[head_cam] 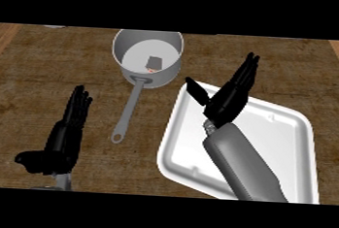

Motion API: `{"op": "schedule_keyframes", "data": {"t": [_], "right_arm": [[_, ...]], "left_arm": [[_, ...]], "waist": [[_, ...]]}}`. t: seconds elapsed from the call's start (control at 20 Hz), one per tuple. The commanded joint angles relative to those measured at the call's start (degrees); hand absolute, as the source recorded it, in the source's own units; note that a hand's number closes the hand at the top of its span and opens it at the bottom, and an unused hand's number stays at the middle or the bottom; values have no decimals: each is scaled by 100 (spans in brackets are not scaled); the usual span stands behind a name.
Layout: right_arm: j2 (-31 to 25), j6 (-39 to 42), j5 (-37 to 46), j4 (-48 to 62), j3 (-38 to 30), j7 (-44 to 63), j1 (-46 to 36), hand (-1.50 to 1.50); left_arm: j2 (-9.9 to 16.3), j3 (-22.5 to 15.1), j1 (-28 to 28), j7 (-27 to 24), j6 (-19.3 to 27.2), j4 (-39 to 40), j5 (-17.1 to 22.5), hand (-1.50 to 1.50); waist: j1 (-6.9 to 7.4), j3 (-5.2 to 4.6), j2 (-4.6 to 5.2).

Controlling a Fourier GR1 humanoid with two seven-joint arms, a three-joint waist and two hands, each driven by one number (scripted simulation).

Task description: Pick the cupcake from the tray and place it in the pot

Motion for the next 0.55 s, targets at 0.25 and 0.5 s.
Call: {"op": "schedule_keyframes", "data": {"t": [0.25,0.5], "right_arm": [[14,-238,1508,-1725,-46,1135,1490,-150],[14,-361,1815,-2660,-260,942,2513,-150]], "left_arm": [[-26,84,-90,9,32,115,-9,0],[105,217,-57,-208,-152,243,75,0]], "waist": [[-59,-1,4],[-60,1,25]]}}
